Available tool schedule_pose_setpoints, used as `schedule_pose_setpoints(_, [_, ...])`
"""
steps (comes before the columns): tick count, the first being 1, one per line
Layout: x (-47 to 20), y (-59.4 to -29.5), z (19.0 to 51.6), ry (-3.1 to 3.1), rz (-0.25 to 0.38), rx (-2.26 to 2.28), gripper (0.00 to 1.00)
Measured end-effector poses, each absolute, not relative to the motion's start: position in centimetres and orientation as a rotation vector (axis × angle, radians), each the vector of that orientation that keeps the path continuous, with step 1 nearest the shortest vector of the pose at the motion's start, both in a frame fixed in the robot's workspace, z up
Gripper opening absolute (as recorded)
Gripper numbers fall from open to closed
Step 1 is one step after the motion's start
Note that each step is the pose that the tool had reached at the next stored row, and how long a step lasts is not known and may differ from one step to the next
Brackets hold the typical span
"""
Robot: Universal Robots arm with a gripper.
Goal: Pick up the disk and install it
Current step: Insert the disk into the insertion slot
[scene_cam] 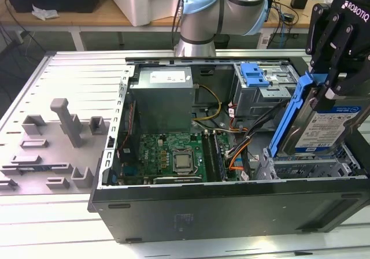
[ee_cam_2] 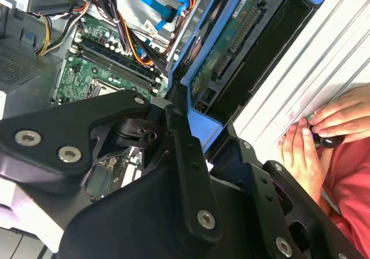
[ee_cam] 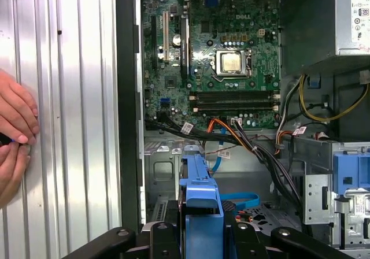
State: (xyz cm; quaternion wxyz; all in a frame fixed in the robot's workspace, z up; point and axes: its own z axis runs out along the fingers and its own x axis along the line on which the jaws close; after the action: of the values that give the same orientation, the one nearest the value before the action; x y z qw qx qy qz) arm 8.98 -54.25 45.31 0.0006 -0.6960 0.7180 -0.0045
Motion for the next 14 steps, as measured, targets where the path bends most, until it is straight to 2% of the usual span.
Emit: schedule_pose_setpoints(14, [8.98, -54.25, 45.3, 2.227, -0.014, -2.214, 0.36])
